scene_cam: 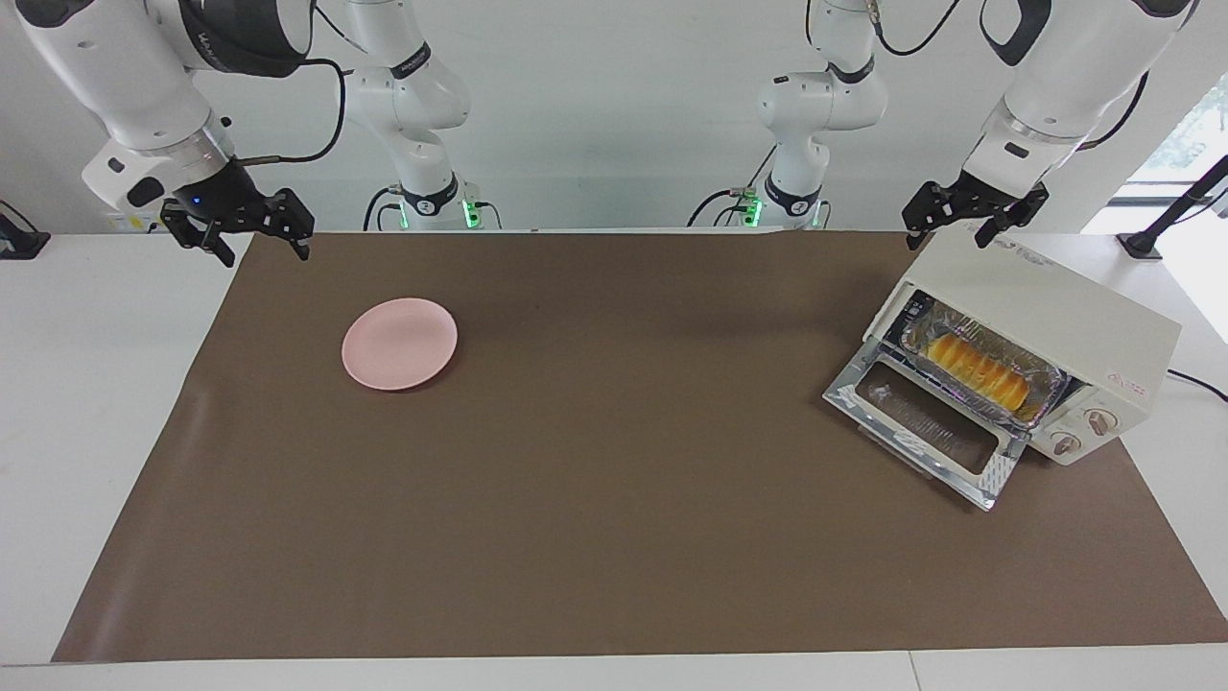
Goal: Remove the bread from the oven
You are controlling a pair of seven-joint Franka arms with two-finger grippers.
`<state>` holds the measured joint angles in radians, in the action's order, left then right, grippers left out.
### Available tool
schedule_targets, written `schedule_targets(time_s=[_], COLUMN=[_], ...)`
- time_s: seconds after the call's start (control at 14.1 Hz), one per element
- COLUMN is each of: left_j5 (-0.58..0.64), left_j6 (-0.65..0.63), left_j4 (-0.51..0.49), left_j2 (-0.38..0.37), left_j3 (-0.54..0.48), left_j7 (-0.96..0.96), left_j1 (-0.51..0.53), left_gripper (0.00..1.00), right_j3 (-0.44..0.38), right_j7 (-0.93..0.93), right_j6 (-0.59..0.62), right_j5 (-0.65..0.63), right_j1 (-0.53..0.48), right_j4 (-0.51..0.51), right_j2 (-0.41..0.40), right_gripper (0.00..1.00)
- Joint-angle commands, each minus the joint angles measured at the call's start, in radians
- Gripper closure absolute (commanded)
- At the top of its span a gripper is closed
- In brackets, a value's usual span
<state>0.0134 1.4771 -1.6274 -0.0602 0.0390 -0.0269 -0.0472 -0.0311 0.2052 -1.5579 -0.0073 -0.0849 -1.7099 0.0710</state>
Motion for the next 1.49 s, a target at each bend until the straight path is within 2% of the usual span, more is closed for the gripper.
schedule_targets(time_s=[0.0, 0.28, 0.64, 0.71, 1.07, 1.21, 1.42], left_j5=[-0.009, -0.009, -0.006, -0.004, 0.1, 0.163, 0.171], left_j6=[0.014, 0.017, 0.101, 0.103, 0.141, 0.251, 0.385], left_j4=[-0.011, -0.017, -0.016, -0.005, 0.17, 0.155, 0.052], left_j2=[-0.009, -0.01, 0.005, 0.023, 0.288, 0.333, 0.342], left_j3=[-0.005, -0.005, -0.013, -0.013, -0.013, -0.011, -0.013], left_j7=[-0.016, -0.004, -0.056, -0.06, -0.273, -0.379, -0.467], left_j1=[-0.01, 0.0, 0.01, 0.024, -0.009, -0.026, 0.015], left_gripper=[0.0, 0.0, 0.0, 0.0, 0.0, 0.0, 0.0], right_j3=[0.008, 0.008, 0.008, 0.008, 0.008, 0.008, 0.008], right_j7=[-0.013, -0.013, -0.013, -0.013, -0.013, -0.013, -0.013], right_j6=[0.015, 0.015, 0.015, 0.015, 0.015, 0.015, 0.021], right_j5=[-0.013, -0.013, -0.011, -0.013, -0.013, -0.011, -0.011], right_j1=[-0.006, -0.006, -0.006, -0.006, -0.006, -0.006, -0.006], right_j4=[-0.005, -0.005, -0.005, -0.005, -0.005, -0.005, -0.007], right_j2=[0.012, 0.012, 0.012, 0.013, 0.012, 0.012, 0.013], right_gripper=[0.0, 0.0, 0.0, 0.0, 0.0, 0.0, 0.0])
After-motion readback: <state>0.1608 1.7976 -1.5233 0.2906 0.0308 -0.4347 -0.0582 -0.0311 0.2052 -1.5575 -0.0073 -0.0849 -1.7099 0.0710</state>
